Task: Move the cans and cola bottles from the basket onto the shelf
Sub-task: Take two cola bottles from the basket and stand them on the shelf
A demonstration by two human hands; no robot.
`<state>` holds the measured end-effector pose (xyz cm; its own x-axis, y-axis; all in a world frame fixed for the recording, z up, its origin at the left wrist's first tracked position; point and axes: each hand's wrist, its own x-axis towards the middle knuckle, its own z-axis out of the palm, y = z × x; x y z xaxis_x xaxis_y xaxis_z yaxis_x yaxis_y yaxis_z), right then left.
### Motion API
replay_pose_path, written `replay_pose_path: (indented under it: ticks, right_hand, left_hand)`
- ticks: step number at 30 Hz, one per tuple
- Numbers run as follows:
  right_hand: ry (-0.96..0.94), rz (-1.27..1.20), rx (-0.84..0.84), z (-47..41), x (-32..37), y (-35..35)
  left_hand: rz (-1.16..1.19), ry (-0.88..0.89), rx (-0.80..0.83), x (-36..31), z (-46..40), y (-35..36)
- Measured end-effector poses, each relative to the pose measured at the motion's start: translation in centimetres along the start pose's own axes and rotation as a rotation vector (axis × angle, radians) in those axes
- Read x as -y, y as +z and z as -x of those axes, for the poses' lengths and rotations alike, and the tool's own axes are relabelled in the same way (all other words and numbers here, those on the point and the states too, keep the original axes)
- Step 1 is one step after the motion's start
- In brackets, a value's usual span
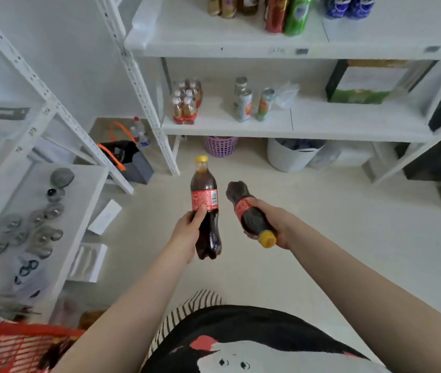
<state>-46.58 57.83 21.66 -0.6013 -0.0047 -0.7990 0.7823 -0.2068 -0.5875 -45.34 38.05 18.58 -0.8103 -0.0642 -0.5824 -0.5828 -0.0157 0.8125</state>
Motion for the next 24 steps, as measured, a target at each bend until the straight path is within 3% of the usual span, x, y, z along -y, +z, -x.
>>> replay_pose_path:
  ticks: [14, 24]
  right_hand:
    - [-0.097, -0.295, -0.221, -5.8, 13.2, -10.4]
    - [-0.260, -0.473, -0.276, -8.5, 23.6, -17.3]
  left_hand:
    - [-0.110, 0.045, 0.260, -11.6, -15.0, 13.5]
    - [-0.152, 0.125, 0.448, -20.8, -22.3, 25.3]
